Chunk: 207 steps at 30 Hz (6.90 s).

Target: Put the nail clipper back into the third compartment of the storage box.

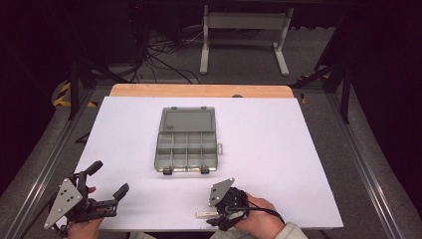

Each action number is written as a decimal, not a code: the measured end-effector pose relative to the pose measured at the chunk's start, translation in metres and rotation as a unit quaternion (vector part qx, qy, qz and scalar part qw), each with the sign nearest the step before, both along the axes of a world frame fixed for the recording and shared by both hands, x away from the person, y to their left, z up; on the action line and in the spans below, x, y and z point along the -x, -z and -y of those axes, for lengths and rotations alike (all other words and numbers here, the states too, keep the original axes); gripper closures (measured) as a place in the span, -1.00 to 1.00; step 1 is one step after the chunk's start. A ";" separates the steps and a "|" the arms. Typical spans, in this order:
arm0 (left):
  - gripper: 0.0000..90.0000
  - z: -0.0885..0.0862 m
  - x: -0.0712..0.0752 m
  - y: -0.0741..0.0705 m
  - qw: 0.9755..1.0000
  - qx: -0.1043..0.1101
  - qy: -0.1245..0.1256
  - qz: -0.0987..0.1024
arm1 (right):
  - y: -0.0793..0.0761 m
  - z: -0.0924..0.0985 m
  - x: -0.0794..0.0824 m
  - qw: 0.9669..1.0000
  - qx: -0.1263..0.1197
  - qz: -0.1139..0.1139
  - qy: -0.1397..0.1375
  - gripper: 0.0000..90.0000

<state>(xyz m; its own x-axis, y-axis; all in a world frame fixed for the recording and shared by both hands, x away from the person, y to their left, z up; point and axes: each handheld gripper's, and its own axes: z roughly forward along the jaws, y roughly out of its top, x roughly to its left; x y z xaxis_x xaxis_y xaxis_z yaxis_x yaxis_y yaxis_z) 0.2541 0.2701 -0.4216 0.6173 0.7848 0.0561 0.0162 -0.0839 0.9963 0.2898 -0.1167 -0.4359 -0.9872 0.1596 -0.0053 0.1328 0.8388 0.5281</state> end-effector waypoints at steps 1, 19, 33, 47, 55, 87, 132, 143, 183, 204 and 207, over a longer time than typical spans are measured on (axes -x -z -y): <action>-0.99 0.000 0.000 0.000 1.000 0.000 0.000 0.000 | 0.000 -0.001 0.000 1.000 0.003 0.001 -0.003 -0.11; -0.99 0.000 0.000 0.000 1.000 -0.001 0.002 -0.001 | 0.002 0.001 0.002 0.999 0.021 0.004 -0.035 0.62; -0.99 0.000 0.000 0.000 1.000 0.000 0.001 -0.003 | 0.002 0.001 -0.003 0.999 0.020 -0.010 -0.048 0.73; -0.99 0.000 0.000 0.000 1.000 -0.001 0.001 -0.001 | -0.014 0.004 -0.008 0.999 0.000 -0.004 -0.040 0.74; -0.99 0.000 0.000 0.000 1.000 -0.001 0.003 -0.002 | -0.031 0.007 -0.014 0.999 -0.018 0.014 -0.030 0.73; -0.99 0.000 -0.001 0.001 1.000 -0.001 0.004 -0.004 | -0.098 0.010 -0.059 0.992 -0.094 0.070 0.037 0.73; -0.99 -0.001 -0.002 0.001 1.000 0.000 0.008 -0.004 | -0.099 -0.022 -0.155 0.977 -0.124 0.066 0.158 0.73; -0.99 -0.001 -0.002 0.001 1.000 -0.001 0.010 -0.004 | -0.092 -0.023 -0.172 0.973 -0.123 0.059 0.188 0.73; -0.99 0.000 -0.002 0.001 1.000 -0.001 0.011 -0.005 | -0.039 -0.038 -0.179 0.975 -0.090 0.016 0.205 0.73; -0.99 0.000 -0.002 0.001 1.000 -0.001 0.011 -0.004 | -0.026 -0.038 -0.179 0.972 -0.091 -0.008 0.216 0.73; -0.99 0.000 -0.002 0.001 1.000 -0.001 0.012 -0.005 | -0.025 -0.037 -0.179 0.971 -0.092 -0.013 0.221 0.71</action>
